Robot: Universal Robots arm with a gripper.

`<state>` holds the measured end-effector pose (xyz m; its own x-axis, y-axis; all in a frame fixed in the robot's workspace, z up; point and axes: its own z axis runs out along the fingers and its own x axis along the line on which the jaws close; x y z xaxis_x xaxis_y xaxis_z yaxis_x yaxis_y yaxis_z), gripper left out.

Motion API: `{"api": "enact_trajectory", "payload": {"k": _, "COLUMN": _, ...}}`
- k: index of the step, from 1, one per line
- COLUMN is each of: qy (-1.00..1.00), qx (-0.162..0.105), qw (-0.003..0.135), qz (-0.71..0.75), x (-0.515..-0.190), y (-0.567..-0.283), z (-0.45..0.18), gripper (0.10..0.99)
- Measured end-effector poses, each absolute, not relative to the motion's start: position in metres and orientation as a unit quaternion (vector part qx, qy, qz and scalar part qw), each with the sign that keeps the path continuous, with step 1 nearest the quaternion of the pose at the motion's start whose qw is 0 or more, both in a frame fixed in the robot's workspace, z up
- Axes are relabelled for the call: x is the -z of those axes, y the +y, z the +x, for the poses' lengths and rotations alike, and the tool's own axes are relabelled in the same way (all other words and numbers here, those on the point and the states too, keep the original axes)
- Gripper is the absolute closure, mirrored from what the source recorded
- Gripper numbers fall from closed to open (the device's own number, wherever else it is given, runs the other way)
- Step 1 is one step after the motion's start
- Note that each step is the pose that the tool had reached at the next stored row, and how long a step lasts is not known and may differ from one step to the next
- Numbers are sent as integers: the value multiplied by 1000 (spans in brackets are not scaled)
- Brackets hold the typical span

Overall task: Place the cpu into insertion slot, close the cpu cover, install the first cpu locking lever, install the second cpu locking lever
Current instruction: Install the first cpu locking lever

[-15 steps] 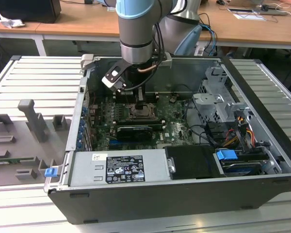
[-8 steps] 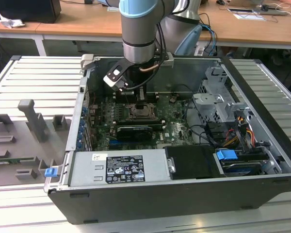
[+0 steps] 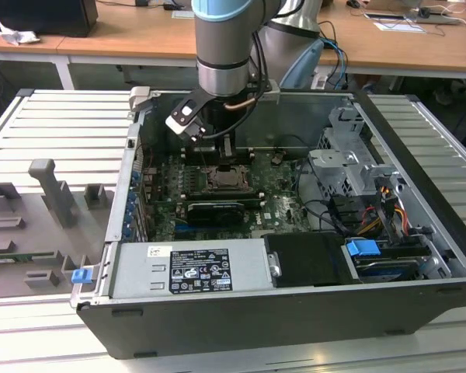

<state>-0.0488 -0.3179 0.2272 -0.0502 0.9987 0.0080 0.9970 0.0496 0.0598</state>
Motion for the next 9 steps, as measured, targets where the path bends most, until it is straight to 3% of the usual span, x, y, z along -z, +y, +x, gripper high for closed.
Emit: {"api": "enact_trajectory", "payload": {"k": 9, "qy": 724, "qx": -24, "qw": 18, "qz": 689, "x": -238, "y": -318, "z": -49, "gripper": 980}}
